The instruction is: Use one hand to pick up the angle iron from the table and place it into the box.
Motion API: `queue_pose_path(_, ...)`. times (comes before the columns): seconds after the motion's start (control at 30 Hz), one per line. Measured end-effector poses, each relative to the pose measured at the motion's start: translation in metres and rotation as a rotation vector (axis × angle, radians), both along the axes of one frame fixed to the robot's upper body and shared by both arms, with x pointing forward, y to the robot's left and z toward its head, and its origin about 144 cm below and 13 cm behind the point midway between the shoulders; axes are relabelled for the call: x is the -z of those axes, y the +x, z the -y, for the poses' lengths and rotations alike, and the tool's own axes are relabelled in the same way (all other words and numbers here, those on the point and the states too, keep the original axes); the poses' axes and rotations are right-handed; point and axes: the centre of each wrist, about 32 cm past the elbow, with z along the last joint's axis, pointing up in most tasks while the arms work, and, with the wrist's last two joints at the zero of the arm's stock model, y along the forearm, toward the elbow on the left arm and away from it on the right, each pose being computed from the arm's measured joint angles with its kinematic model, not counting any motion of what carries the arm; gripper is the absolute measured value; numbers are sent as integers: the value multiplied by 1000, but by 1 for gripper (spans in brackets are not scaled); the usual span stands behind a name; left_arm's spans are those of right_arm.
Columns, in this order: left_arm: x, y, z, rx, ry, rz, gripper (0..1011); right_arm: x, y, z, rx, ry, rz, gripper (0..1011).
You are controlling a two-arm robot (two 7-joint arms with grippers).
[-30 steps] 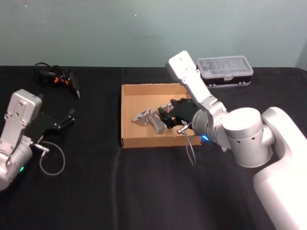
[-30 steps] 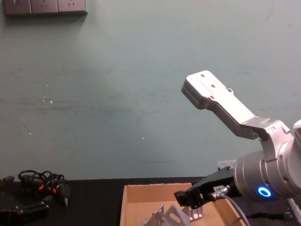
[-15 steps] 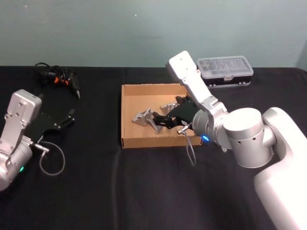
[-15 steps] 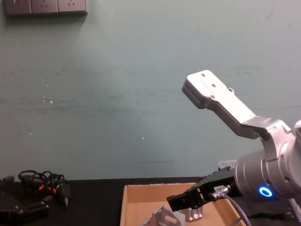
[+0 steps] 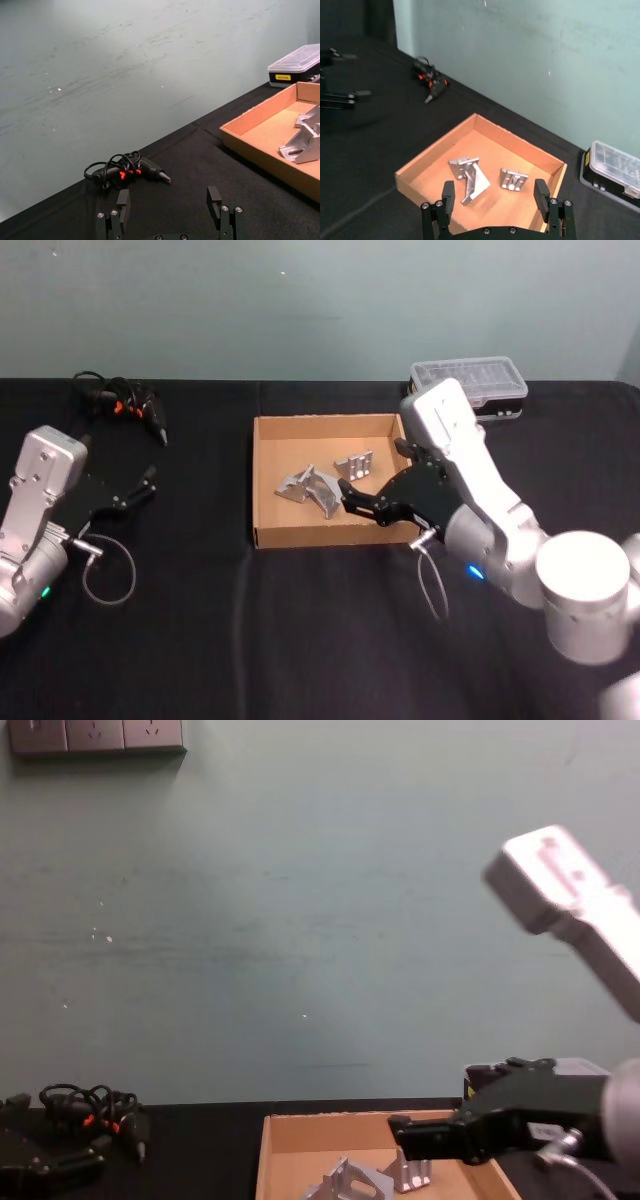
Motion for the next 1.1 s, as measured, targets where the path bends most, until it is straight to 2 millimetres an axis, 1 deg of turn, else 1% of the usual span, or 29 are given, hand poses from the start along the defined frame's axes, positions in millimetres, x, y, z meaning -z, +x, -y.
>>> queue_pose_path(0.13, 0, 0, 0, 0, 0, 0, 1005, 9, -14, 10, -22, 28, 41, 1004)
queue_pose_path(0.17, 0, 0, 0, 0, 0, 0, 1004, 14, -20, 15, -33, 36, 56, 1004)
queue_pose_path(0.33, 0, 0, 0, 0, 0, 0, 1005, 29, -34, 25, -61, 37, 89, 1004)
queue_pose_path(0.37, 0, 0, 0, 0, 0, 0, 1005, 35, -37, 27, -63, 32, 97, 1004)
queue_pose_path(0.57, 0, 0, 0, 0, 0, 0, 1005, 56, -44, 29, -61, -11, 145, 1004)
queue_pose_path(0.7, 0, 0, 0, 0, 0, 0, 1005, 66, -44, 27, -43, -50, 163, 1004)
queue_pose_path(0.8, 0, 0, 0, 0, 0, 0, 1005, 68, -45, 25, -16, -72, 165, 1004)
queue_pose_path(1.1, 0, 0, 0, 0, 0, 0, 1005, 68, -45, 25, -20, -68, 164, 1004)
